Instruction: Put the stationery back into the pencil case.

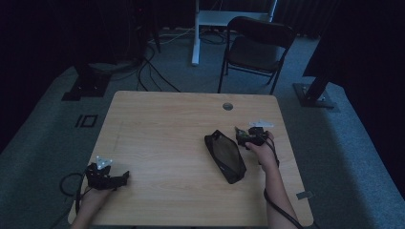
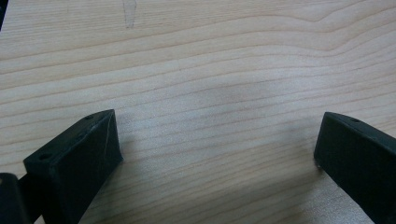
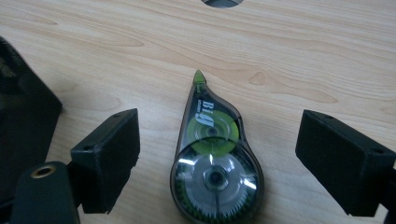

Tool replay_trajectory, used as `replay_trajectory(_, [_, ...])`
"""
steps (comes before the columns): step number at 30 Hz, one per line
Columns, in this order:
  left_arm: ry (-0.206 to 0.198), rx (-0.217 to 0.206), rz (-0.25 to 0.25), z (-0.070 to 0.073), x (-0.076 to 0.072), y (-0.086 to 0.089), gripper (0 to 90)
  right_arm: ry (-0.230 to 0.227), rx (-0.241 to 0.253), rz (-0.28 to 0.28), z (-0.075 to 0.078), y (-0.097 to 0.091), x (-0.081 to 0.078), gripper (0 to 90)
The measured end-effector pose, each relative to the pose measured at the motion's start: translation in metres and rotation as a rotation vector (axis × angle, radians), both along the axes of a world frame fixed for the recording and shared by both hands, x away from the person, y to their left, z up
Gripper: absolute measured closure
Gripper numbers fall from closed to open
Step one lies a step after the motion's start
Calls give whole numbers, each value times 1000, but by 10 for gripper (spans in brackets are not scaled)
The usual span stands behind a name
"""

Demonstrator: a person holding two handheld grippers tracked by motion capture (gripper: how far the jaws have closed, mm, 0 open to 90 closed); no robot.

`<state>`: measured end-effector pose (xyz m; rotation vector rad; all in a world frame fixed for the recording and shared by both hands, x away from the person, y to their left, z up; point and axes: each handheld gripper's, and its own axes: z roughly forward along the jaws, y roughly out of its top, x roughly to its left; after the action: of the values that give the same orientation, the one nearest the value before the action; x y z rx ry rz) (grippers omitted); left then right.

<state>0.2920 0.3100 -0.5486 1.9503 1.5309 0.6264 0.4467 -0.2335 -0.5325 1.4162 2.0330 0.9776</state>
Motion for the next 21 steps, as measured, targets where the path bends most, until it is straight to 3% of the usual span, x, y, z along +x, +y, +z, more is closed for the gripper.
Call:
replay_trajectory(17, [0,0,0,0,0,0,5,53,-81,11,-12,8,15,316])
replay_trajectory(21, [0,0,0,0,0,0,6,62,-46,2,-13,8,16,337])
